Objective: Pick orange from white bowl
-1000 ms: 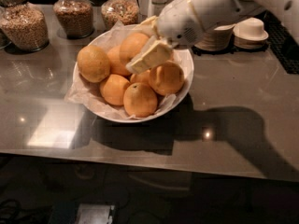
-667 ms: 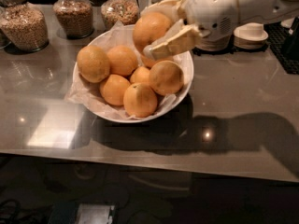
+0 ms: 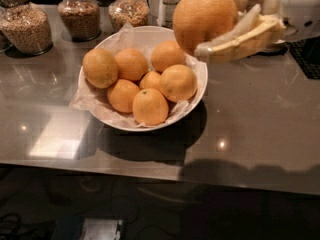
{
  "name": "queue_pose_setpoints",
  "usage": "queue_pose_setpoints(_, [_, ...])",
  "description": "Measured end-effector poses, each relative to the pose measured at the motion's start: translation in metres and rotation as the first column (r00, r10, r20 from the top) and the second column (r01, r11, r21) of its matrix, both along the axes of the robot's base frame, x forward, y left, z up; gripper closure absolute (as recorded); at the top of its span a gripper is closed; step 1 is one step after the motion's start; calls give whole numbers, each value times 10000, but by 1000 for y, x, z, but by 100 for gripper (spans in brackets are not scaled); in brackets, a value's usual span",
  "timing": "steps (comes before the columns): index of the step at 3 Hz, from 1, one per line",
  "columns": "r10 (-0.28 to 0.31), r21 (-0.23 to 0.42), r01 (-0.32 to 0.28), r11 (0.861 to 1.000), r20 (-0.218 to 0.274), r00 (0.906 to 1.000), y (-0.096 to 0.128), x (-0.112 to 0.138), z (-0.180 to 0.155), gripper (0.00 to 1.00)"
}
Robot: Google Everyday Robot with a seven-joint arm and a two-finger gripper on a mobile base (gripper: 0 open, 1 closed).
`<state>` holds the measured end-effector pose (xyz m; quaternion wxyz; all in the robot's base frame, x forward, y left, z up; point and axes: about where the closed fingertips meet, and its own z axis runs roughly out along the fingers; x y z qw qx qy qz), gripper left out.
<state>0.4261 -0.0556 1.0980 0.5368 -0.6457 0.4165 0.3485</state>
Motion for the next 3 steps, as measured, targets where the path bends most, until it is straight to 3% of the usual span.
queue_pose_setpoints(1, [798,-228,-790,9966,376,9961,16,-24,-2,100])
queue_pose_setpoints(2, [2163,-820,-2142,9733,172,9762,53,-41,-21,100])
queue_pose_setpoints(3, [2163,-820,-2142,9733,173,9762,53,-41,-21,100])
